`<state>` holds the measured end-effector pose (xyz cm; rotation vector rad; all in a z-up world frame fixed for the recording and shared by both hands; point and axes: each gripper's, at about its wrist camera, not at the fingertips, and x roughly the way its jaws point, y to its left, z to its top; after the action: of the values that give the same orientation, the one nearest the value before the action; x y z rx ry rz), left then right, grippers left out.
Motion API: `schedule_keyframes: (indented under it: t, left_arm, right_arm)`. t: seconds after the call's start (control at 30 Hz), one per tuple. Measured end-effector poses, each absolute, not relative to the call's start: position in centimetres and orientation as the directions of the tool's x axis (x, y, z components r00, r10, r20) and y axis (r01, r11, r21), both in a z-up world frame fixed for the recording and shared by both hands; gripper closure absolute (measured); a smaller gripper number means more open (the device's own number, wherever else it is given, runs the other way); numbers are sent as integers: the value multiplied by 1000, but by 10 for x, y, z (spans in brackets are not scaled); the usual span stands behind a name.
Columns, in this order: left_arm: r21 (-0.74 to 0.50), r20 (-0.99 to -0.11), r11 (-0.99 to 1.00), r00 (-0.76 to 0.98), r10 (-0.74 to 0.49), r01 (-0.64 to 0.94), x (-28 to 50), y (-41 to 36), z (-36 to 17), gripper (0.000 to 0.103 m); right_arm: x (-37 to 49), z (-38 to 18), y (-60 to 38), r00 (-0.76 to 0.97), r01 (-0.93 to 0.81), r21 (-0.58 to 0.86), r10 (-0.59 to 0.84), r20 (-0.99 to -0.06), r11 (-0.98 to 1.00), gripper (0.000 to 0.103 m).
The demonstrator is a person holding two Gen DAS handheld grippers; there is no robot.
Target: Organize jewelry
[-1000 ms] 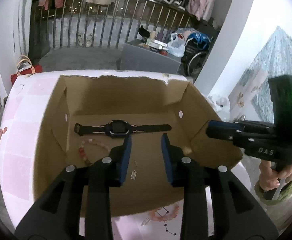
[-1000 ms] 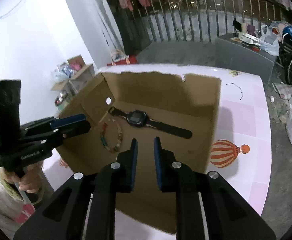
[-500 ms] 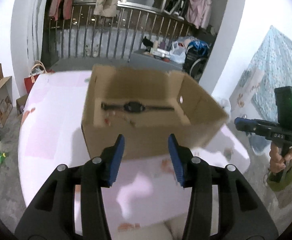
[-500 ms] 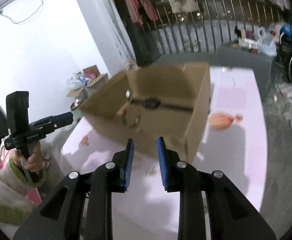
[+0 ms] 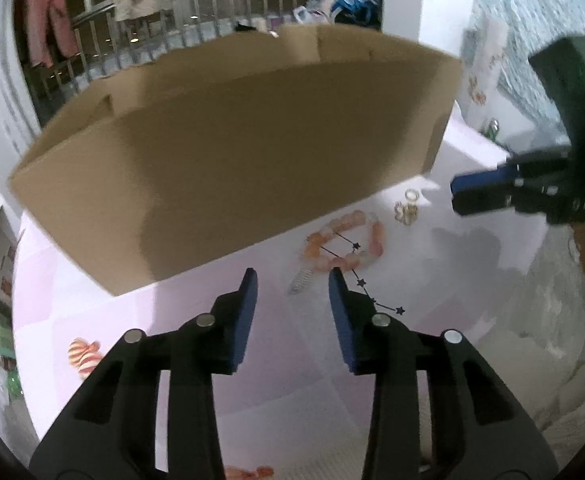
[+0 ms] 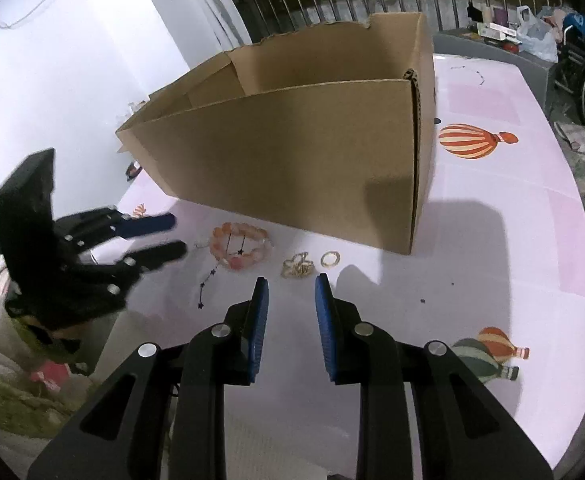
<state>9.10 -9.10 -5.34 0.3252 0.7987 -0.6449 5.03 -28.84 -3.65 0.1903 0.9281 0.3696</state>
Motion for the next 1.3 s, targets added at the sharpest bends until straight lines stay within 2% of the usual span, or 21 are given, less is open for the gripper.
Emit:
schedule_keyframes:
  t: [0.1,0.37,0.43,0.8,1.0,1.3]
  left_arm:
    - [33,-769,750,496,-403,660,98,-96,-62,80]
    - [25,-774,719,469,-426,694,105,-104,-65,90]
    - [31,-774,718,471,-423,695,104,-105,-64,99]
    - [20,-778,762,488,-394,647,92,-85,-64,99]
    - [-2,-776,787,496,-390,617,89,-76,-65,99]
    - [-14,-771,794,499,-396,608,89,-72,-66,99]
  right_arm:
    - [53,-35,-290,544,-227,324,396,-740,918,79]
    - [53,-38,-296,546,-212,348,406,-733,913,79]
    - [53,-39,-295,547,-210,352,408,-731,912,79]
    - [51,-37,-287,556,-232,280,363,-748,932,79]
    - [54,-36,-272,570,-269,164,294,-767,949,79]
    - [70,-46,-283,574,-183,119,205,-793,976,87]
